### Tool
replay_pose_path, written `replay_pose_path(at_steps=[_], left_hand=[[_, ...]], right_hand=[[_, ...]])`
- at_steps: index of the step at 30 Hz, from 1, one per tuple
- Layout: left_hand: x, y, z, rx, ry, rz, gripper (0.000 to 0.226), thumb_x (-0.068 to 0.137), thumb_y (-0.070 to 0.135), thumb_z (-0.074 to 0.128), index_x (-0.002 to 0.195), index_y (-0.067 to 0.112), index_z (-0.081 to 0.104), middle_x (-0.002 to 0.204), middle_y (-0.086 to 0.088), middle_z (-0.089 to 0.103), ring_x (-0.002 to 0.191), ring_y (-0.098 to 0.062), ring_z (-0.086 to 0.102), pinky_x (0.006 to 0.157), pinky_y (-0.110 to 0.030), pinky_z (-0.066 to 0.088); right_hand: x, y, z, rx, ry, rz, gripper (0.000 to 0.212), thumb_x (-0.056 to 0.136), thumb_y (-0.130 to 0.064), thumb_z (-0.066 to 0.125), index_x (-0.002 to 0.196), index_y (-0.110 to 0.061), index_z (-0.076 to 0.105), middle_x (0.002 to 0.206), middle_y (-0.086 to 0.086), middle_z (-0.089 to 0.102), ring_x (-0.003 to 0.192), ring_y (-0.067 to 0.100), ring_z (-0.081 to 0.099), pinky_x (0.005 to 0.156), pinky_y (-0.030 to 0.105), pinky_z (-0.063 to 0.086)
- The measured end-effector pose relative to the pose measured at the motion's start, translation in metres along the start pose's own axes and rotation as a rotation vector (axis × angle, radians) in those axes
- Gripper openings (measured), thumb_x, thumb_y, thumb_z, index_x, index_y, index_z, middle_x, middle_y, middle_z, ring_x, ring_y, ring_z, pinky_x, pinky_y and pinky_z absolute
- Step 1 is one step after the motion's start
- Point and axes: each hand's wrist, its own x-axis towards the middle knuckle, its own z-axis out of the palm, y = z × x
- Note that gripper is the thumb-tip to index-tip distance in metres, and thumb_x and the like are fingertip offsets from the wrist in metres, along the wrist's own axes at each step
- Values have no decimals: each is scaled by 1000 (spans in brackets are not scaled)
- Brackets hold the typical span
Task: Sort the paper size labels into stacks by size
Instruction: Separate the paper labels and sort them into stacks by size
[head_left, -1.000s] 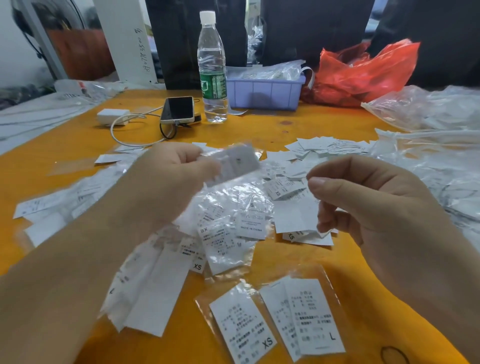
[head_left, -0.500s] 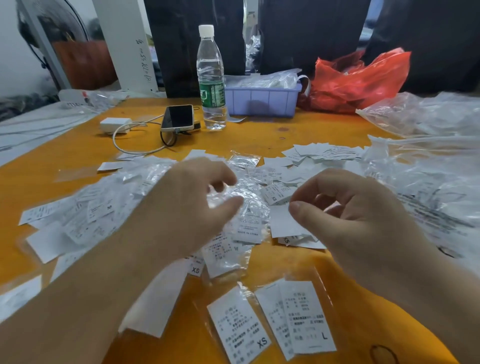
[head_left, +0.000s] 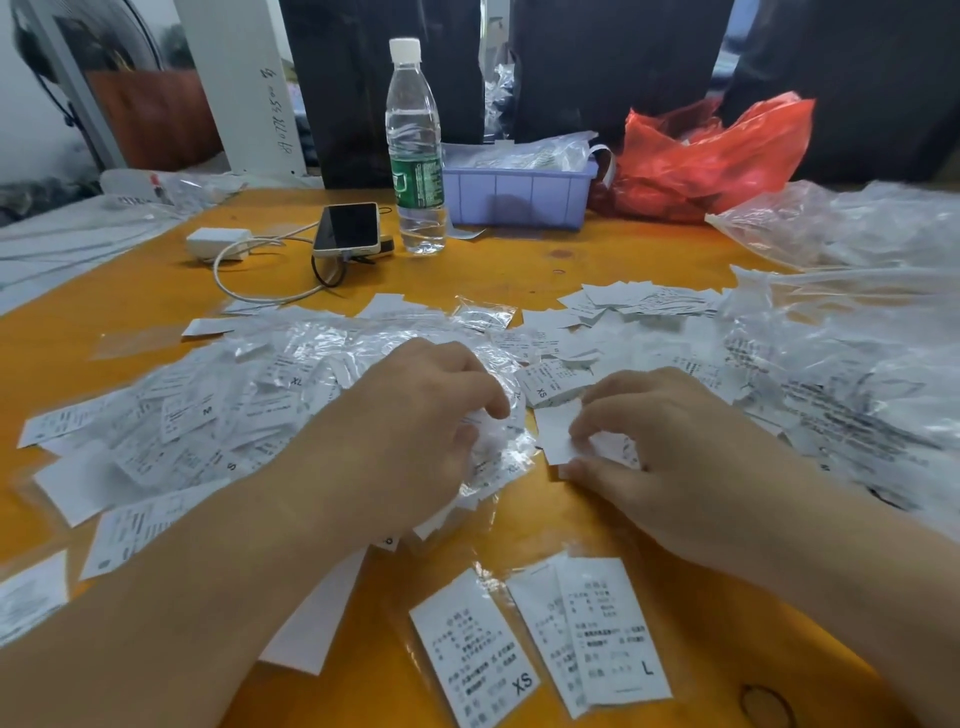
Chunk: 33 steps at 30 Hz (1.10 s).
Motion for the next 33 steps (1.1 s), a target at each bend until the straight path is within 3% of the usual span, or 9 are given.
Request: replay_pose_path(at_steps=[5, 8, 11, 15, 18, 20, 25, 30, 33], left_hand=[[0, 12, 0, -151, 71, 56, 17, 92, 27, 61, 107, 36, 65, 108, 22, 58, 110, 3, 47, 90, -13, 37], [-1, 18, 1, -310, 135, 20, 31, 84, 42, 60, 115, 42, 59, 108, 28, 58, 107, 9, 50, 84, -6, 40], [-2, 19, 1, -440, 151, -72, 40, 82, 52, 69, 118, 48, 52, 107, 29, 59, 105, 14, 50, 75, -7, 45], [-1, 19, -4, -709, 133, -116, 11, 82, 37, 67, 90, 31, 71, 84, 17, 72, 80, -3, 68, 64, -15, 54], [-2, 19, -4, -704, 168, -103, 9, 88, 24, 68, 80, 27, 73, 72, 15, 71, 64, -5, 64, 53, -15, 51], [-2, 21, -4, -685, 168, -89, 9, 90, 30, 67, 83, 31, 71, 71, 16, 70, 59, -9, 61, 49, -20, 51], [-5, 23, -5, -647, 183, -71, 12, 82, 40, 57, 89, 40, 66, 70, 19, 69, 60, -6, 64, 46, -12, 44], [-10, 30, -7, -602, 121, 32, 11, 85, 39, 56, 86, 33, 66, 65, 2, 66, 56, -24, 61, 53, -44, 48], [-13, 35, -8, -610, 112, 42, 16, 84, 38, 57, 81, 24, 66, 65, -2, 66, 56, -25, 62, 54, -49, 48]], right_hand=[[4, 2, 1, 15, 203, -94, 16, 94, -27, 58, 88, -23, 72, 97, -14, 63, 100, 14, 51, 83, 31, 43], [0, -2, -3, 339, 446, -159, 15, 91, -22, 65, 77, -20, 72, 78, -8, 63, 78, 12, 57, 66, 27, 44], [-2, -6, -5, 745, 372, -113, 15, 90, -23, 66, 77, -23, 74, 68, 3, 65, 60, 18, 58, 58, 35, 48], [0, -8, -3, 908, 332, -53, 14, 87, -10, 69, 80, -22, 73, 67, 1, 70, 55, 10, 61, 52, 29, 51], [-2, -7, -4, 883, 361, -63, 17, 84, -9, 74, 86, -25, 67, 66, 1, 70, 56, 25, 61, 53, 44, 51], [-3, -7, -4, 797, 380, -82, 18, 84, -11, 74, 88, -26, 66, 67, -1, 70, 57, 25, 62, 54, 47, 53], [-6, -10, -5, 696, 331, -81, 25, 81, -9, 74, 91, -30, 64, 71, -9, 67, 51, 6, 55, 49, 19, 45], [-11, -15, -10, 700, 388, -110, 20, 82, -10, 74, 91, -27, 67, 73, -8, 66, 56, 12, 59, 53, 28, 50], [-17, -19, -16, 717, 469, -157, 16, 80, -12, 74, 87, -24, 65, 75, -8, 66, 58, 13, 59, 57, 30, 52]])
